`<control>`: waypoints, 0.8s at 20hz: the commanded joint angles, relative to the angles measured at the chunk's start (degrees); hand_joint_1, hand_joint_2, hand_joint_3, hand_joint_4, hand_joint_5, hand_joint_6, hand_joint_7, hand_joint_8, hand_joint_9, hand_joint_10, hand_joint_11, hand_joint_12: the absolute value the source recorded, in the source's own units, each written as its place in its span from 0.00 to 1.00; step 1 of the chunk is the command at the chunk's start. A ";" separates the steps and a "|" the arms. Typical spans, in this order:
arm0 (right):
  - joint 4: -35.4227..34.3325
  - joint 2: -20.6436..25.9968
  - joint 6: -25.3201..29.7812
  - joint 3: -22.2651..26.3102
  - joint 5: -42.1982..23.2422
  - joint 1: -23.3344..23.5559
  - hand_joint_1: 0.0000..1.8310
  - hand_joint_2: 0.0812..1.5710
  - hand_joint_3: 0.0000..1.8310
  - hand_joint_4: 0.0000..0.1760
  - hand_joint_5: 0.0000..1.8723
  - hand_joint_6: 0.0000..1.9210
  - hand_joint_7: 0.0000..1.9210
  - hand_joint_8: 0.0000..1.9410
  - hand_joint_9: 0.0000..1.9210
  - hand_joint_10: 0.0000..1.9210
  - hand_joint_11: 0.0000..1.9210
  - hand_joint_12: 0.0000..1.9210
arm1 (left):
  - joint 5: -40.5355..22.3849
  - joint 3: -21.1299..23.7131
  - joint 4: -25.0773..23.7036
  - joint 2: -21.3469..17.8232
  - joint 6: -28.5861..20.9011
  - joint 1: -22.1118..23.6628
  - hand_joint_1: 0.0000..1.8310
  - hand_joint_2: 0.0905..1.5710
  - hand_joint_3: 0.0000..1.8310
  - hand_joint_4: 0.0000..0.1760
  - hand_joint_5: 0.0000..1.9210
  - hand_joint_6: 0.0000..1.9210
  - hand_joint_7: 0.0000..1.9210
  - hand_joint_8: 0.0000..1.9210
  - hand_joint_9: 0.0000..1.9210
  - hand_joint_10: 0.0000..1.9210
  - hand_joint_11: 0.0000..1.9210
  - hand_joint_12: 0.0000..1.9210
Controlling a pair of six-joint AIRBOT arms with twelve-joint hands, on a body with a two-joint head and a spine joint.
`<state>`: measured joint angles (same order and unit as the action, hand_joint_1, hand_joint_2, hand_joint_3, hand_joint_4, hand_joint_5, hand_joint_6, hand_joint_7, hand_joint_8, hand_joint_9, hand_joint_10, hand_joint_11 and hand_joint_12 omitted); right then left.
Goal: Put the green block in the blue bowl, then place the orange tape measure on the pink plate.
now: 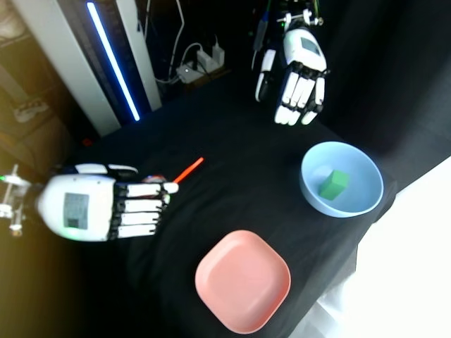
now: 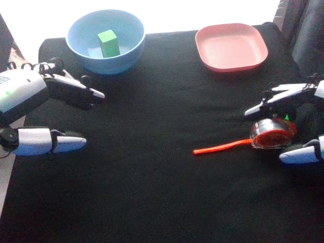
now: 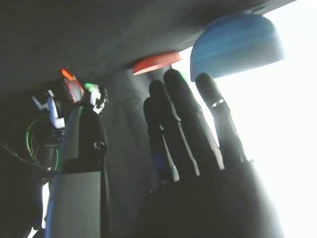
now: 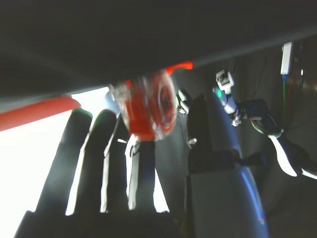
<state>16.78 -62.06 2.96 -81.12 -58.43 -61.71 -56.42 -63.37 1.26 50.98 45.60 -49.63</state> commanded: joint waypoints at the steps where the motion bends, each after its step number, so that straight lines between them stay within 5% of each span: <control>1: -2.03 -0.23 0.48 -0.30 -5.72 0.46 0.75 0.63 0.00 0.00 0.44 0.01 0.23 0.72 0.27 0.93 0.31 1.00 | -7.27 0.10 1.19 0.14 -0.43 0.17 0.50 0.66 0.00 0.00 0.38 0.00 0.48 0.00 0.42 0.04 0.05 0.43; 2: -2.03 -0.29 0.48 -0.33 -5.72 0.47 0.73 0.72 0.01 0.00 0.47 0.01 0.37 0.71 0.29 0.97 0.33 1.00 | -7.36 0.10 1.37 0.20 -0.47 0.00 0.50 0.67 0.00 0.00 0.37 0.00 0.48 0.01 0.42 0.04 0.03 0.42; 3: -2.03 -0.38 0.48 -0.38 -5.72 0.49 0.68 0.74 0.01 0.00 0.44 0.50 0.41 0.69 0.33 0.99 0.37 1.00 | -7.41 0.10 1.59 0.25 -0.48 -0.19 0.50 0.67 0.00 0.00 0.38 0.00 0.49 0.01 0.42 0.04 0.05 0.46; 4: -2.02 -0.48 0.48 -0.46 -5.72 0.49 0.67 0.75 0.00 0.00 0.43 0.61 0.42 0.69 0.34 0.97 0.37 1.00 | -7.43 0.10 1.72 0.32 -0.48 -0.32 0.49 0.67 0.00 0.00 0.38 0.00 0.49 0.01 0.42 0.04 0.05 0.47; 5: -1.96 -0.54 0.54 -0.59 -5.70 0.51 0.67 0.76 0.00 0.00 0.48 0.47 0.38 0.81 0.35 0.91 0.36 0.99 | -7.39 0.10 1.76 0.36 -0.50 -0.36 0.50 0.67 0.00 0.00 0.38 0.00 0.50 0.01 0.42 0.04 0.04 0.47; 6: -1.95 -0.55 0.59 -0.67 -5.68 0.53 0.68 0.74 0.00 0.00 0.54 0.39 0.39 0.79 0.37 0.79 0.34 0.91 | -7.36 0.10 1.76 0.38 -0.51 -0.36 0.49 0.67 0.00 0.00 0.38 0.00 0.50 0.01 0.42 0.03 0.04 0.47; 7: -1.95 -0.56 0.60 -0.75 -5.63 0.56 0.68 0.74 0.00 0.00 0.54 0.39 0.39 0.79 0.37 0.79 0.34 0.91 | -7.39 0.10 1.77 0.44 -0.55 -0.36 0.49 0.67 0.00 0.00 0.38 0.00 0.50 0.01 0.42 0.03 0.04 0.47; 8: -1.96 -0.56 0.60 -0.87 -5.50 0.63 0.74 0.73 0.00 0.00 0.53 0.46 0.39 0.67 0.39 0.76 0.32 0.77 | -7.61 0.09 1.85 0.53 -0.60 -0.36 0.48 0.67 0.00 0.00 0.38 0.00 0.51 0.01 0.43 0.04 0.04 0.46; 12: -2.59 -0.54 0.70 -1.08 -5.49 1.04 0.75 0.70 0.00 0.00 0.56 0.44 0.45 0.54 0.46 0.67 0.36 0.73 | -7.68 0.10 1.99 0.55 -1.17 -0.92 0.50 0.65 0.00 0.00 0.38 0.00 0.49 0.01 0.42 0.03 0.04 0.46; 13: -2.62 -0.37 0.86 -1.11 -5.78 1.46 0.75 0.68 0.00 0.00 0.59 0.40 0.50 0.46 0.49 0.61 0.38 0.68 | -7.79 0.10 2.12 0.53 -1.46 -1.29 0.51 0.64 0.00 0.00 0.39 0.00 0.49 0.00 0.41 0.02 0.05 0.44; 14: -2.61 -0.13 1.41 -1.09 -6.83 1.91 0.70 0.65 0.00 0.00 0.65 0.32 0.56 0.41 0.54 0.41 0.42 0.64 | -8.17 0.11 2.35 0.50 -1.91 -1.92 0.52 0.64 0.00 0.00 0.40 0.00 0.50 0.01 0.41 0.02 0.06 0.44; 15: -2.57 0.13 2.91 -1.06 -8.46 2.33 0.69 0.63 0.00 0.02 0.68 0.27 0.60 0.36 0.58 0.31 0.43 0.63 | -8.72 0.14 2.67 0.50 -2.42 -2.63 0.53 0.64 0.00 0.00 0.40 0.00 0.51 0.01 0.40 0.02 0.05 0.45; 16: -2.63 1.08 3.21 -0.58 -9.70 3.37 0.69 0.64 0.00 0.04 0.65 0.30 0.59 0.41 0.60 0.28 0.43 0.65 | -9.40 0.31 3.17 0.48 -2.61 -3.37 0.53 0.65 0.00 0.00 0.40 0.00 0.51 0.01 0.43 0.03 0.04 0.56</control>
<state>17.41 -61.41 5.15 -81.60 -59.75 -59.05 -58.28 -63.13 3.42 51.57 43.55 -53.41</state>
